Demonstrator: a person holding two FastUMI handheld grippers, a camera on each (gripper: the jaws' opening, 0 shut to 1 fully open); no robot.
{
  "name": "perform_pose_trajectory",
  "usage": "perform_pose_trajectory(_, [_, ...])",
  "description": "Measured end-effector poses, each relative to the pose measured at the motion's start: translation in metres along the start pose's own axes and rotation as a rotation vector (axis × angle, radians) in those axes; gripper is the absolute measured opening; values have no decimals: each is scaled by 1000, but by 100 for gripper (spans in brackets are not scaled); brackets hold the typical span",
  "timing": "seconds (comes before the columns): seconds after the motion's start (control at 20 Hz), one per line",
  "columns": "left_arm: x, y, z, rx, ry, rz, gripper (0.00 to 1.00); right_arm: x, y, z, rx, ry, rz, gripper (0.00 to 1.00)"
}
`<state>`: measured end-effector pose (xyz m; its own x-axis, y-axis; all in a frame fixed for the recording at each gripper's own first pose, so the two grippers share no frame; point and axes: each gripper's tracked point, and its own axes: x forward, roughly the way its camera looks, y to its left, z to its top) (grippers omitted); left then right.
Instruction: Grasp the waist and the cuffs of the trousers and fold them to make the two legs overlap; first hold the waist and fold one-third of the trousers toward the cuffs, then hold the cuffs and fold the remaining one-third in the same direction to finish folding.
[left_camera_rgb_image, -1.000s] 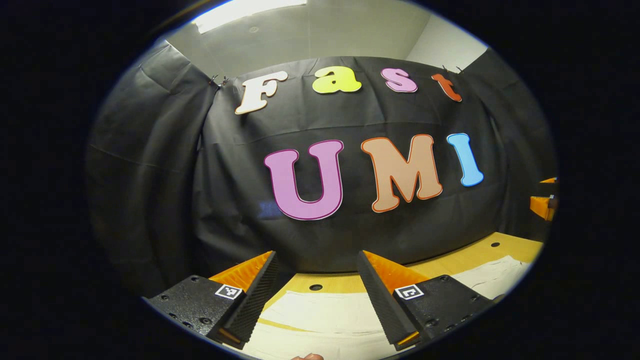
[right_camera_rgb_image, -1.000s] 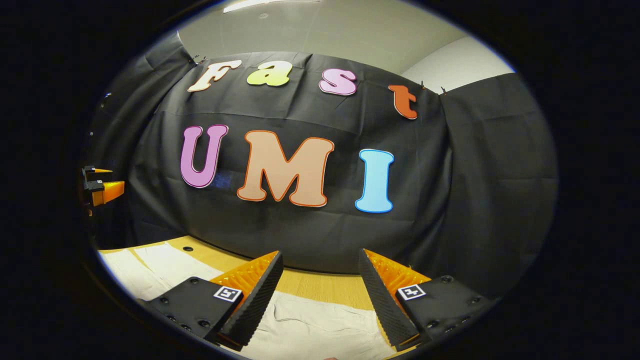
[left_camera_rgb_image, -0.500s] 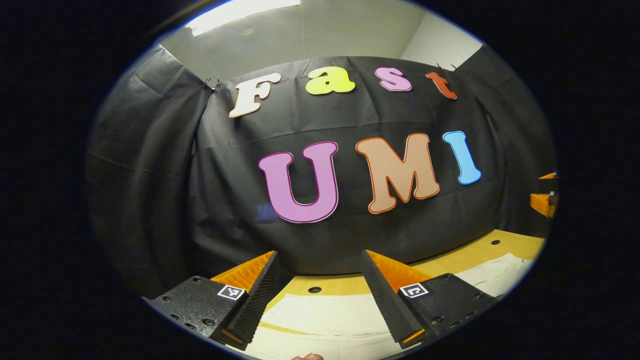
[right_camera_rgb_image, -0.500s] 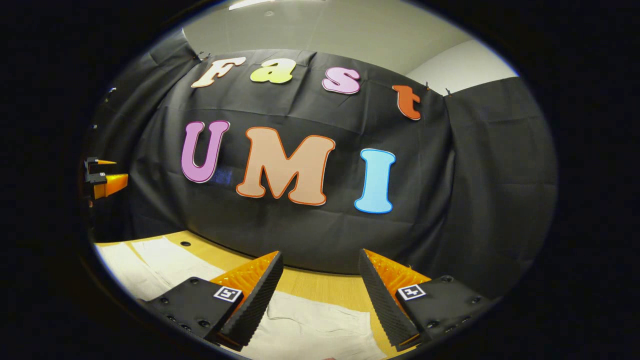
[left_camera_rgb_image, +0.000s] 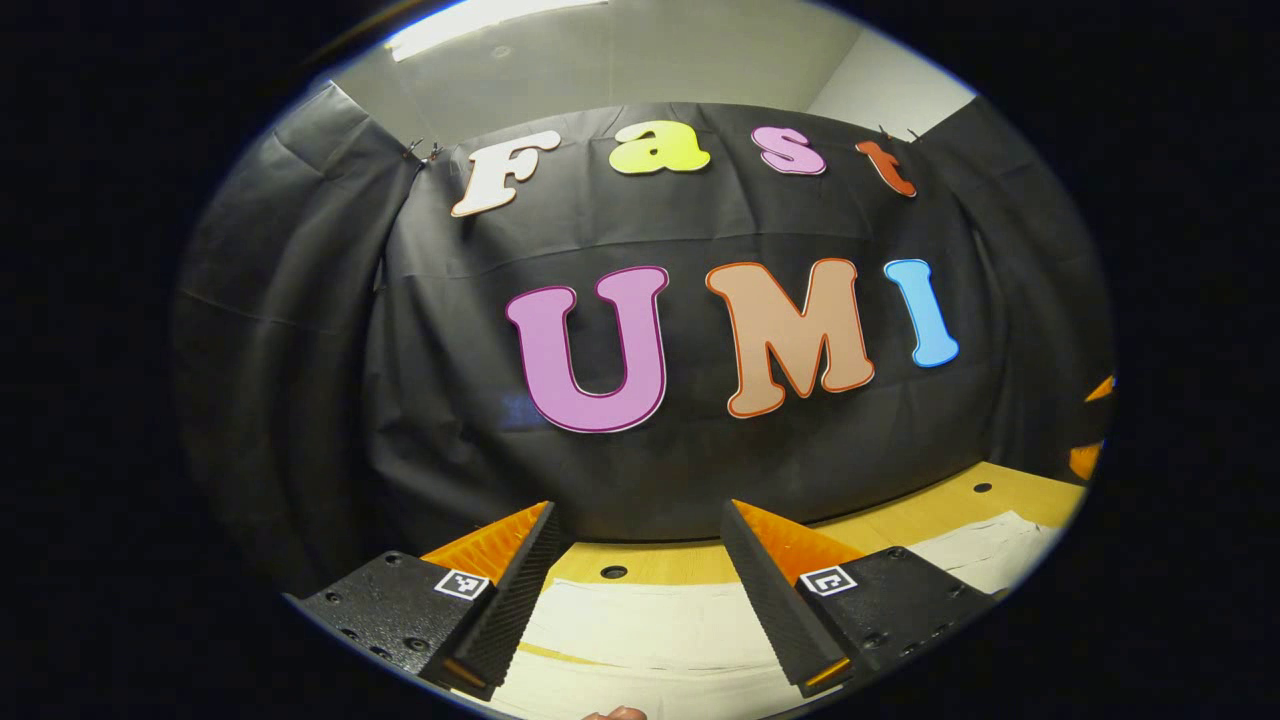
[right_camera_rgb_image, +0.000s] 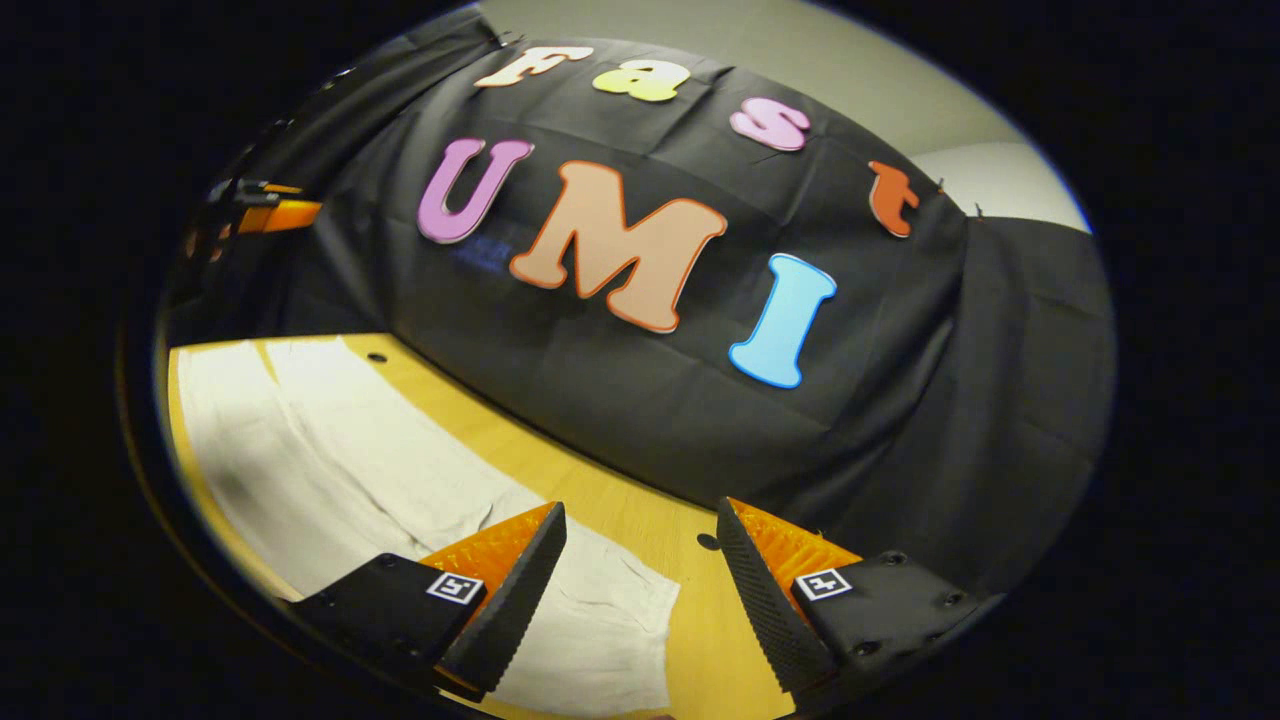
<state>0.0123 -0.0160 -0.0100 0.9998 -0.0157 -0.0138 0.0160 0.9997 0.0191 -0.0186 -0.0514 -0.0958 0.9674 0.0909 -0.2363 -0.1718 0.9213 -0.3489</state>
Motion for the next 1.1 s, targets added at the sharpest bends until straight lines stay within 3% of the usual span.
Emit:
perform_pose_trajectory(0.25, [0,-1,-8,-15,25,4,96,-20,8,-68,-307,151,148,97])
perform_pose_trajectory(0.45, [-3,5,-16,-3,39,20,96,-45,27,-126,-528,248,315,98])
perform_pose_trajectory(0.85, [-18,12,-43,117,100,17,96,-70,84,-221,-676,432,597,97])
perform_pose_trajectory(1.1, [-35,21,-68,302,152,-40,96,-61,93,-232,-754,430,632,96])
